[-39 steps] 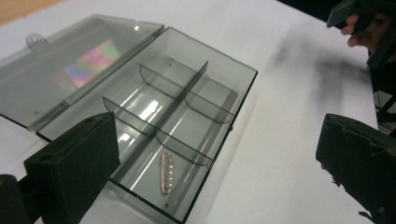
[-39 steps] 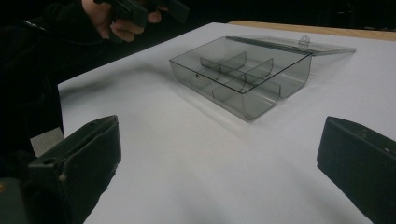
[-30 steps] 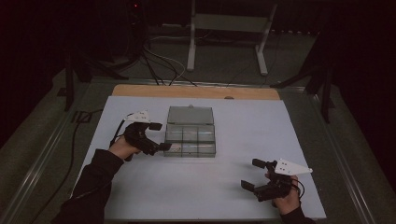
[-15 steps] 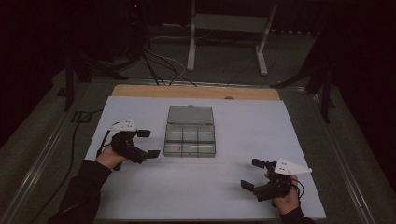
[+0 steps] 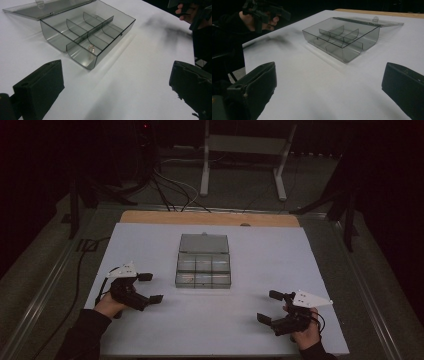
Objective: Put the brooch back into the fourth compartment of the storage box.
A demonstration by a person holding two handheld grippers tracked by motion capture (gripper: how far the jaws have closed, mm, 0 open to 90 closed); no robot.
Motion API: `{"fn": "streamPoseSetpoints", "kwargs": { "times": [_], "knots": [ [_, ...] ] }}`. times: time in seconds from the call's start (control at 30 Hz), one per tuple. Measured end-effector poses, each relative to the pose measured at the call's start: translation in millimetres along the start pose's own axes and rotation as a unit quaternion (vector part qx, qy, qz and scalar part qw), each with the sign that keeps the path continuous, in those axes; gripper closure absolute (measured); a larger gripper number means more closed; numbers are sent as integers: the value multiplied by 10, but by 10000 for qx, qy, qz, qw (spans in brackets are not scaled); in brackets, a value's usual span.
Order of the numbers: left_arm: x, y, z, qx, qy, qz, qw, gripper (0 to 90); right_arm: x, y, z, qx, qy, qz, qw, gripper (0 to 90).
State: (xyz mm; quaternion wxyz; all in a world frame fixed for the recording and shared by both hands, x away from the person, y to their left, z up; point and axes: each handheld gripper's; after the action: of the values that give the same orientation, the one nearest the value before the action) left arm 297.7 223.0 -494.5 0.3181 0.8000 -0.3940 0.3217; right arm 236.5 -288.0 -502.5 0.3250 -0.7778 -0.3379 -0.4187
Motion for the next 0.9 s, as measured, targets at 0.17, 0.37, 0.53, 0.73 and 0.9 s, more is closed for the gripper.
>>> {"fn": "streamPoseSetpoints", "kwargs": {
  "times": [0.17, 0.37, 0.53, 0.73, 0.9],
  "knots": [
    [-157, 65, 2, 33, -84, -41, 10000, 11, 0, -7, -3, -5, -14, 0, 10000, 0],
    [-319, 138, -42, 107, -54, -102, 9999, 11, -1, -7, -2, -4, -28, -14, 10000, 0],
    [-450, 180, -84, 162, -63, -175, 9997, 11, -1, -11, -8, -4, -31, -21, 10000, 0],
    [-575, 240, -167, 317, -3, -232, 9992, 11, -2, -12, -6, 14, -36, -36, 10000, 0],
    [-624, 237, -182, 431, -56, -246, 9987, 11, -5, -8, -1, 46, -52, -56, 10000, 0]
  ]
}}
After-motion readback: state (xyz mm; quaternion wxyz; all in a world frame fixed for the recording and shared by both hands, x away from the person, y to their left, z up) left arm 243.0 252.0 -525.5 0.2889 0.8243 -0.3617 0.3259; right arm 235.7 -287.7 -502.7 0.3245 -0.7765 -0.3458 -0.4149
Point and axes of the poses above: each handheld gripper's, and its own axes: z roughly forward along the jaws, x roughly out of its top, y roughly to its right, and after that the axes turned 7 degrees about -y, right-handed
